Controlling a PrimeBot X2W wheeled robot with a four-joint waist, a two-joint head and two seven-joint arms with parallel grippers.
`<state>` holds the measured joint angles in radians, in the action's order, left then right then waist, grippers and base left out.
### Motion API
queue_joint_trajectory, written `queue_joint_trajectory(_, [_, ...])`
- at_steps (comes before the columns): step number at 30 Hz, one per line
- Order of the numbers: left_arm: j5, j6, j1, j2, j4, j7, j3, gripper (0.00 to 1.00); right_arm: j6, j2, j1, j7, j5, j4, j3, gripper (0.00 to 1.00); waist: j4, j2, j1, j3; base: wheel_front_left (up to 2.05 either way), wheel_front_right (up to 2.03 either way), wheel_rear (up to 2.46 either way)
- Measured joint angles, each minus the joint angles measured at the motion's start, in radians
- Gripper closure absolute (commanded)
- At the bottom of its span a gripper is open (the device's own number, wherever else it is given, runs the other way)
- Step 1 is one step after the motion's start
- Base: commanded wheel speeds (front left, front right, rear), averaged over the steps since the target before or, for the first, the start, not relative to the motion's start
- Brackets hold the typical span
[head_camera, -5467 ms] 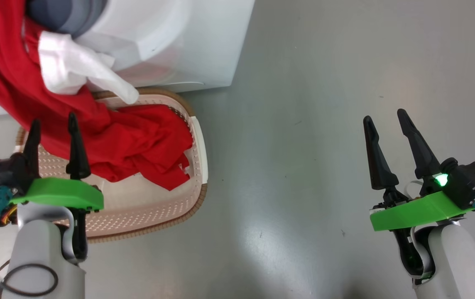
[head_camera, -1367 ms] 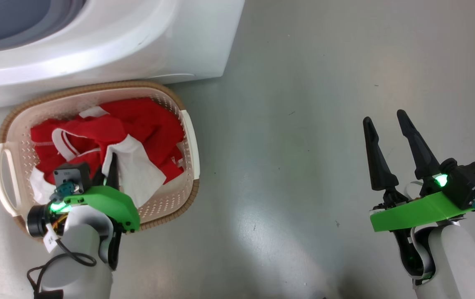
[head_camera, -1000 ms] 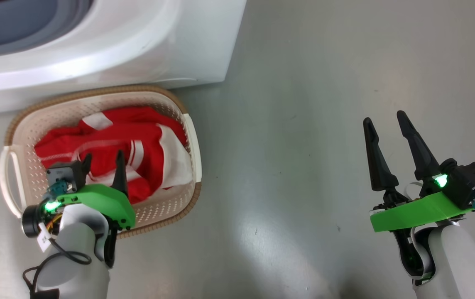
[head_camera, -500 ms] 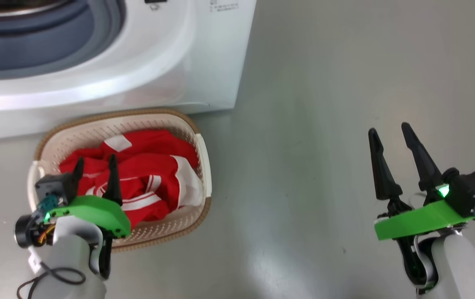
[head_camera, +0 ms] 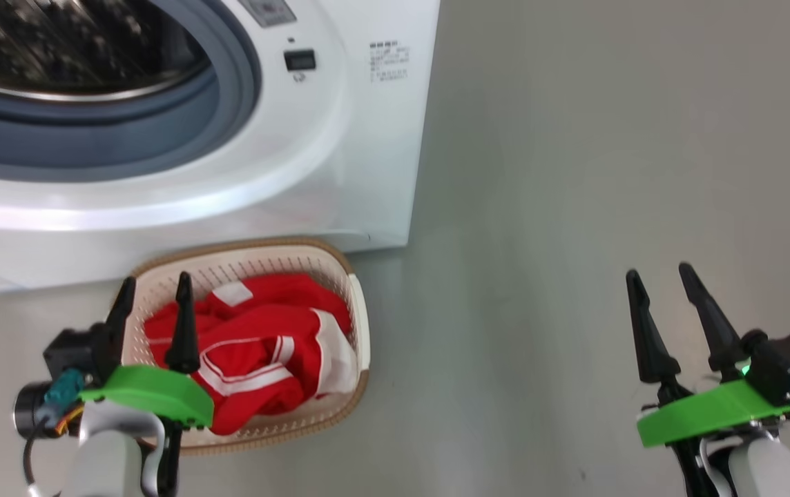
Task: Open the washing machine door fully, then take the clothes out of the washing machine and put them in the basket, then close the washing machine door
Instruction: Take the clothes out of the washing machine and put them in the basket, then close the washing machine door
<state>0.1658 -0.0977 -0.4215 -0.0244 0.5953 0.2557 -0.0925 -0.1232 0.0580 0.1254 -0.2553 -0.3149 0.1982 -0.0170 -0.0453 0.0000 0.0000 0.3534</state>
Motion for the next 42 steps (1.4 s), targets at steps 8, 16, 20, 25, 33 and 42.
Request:
queue_joint_trajectory(8, [-0.014, -0.01, 0.112, -0.001, -0.142, 0.0, 0.002, 0.0, 0.0, 0.001, -0.069, 0.0, 0.0, 0.002, -0.008, 0.0, 0.01, 0.0, 0.0, -0.091, 0.0, 0.0, 0.0])
queue_joint_trajectory(16, [-0.012, -0.017, 0.217, -0.002, -0.29, 0.0, 0.001, 0.0, 0.0, 0.01, -0.113, 0.0, 0.0, -0.016, -0.019, 0.0, 0.014, 0.0, 0.0, -0.148, 0.0, 0.0, 0.0])
queue_joint_trajectory(20, [-0.005, -0.019, 0.292, -0.004, -0.351, 0.0, -0.005, 0.0, 0.0, 0.01, -0.146, 0.0, 0.0, -0.02, -0.026, 0.0, 0.01, 0.0, 0.0, -0.172, 0.0, 0.0, 0.0])
queue_joint_trajectory(25, [0.013, -0.026, 0.373, -0.008, -0.402, 0.0, -0.007, 0.0, 0.0, 0.009, -0.177, 0.0, 0.0, -0.025, -0.037, 0.0, 0.004, 0.0, 0.0, -0.193, 0.0, 0.0, 0.0])
queue_joint_trajectory(33, [0.026, -0.026, 0.399, -0.009, -0.42, 0.0, -0.006, 0.0, 0.0, 0.005, -0.188, 0.0, 0.0, -0.028, -0.041, 0.0, 0.002, 0.0, 0.0, -0.202, 0.0, 0.0, 0.0])
queue_joint_trajectory(42, [0.029, -0.026, 0.402, -0.009, -0.421, 0.0, -0.004, 0.0, 0.0, 0.005, -0.188, 0.0, 0.0, -0.03, -0.041, 0.0, 0.0, 0.0, 0.0, -0.206, 0.0, 0.0, 0.0])
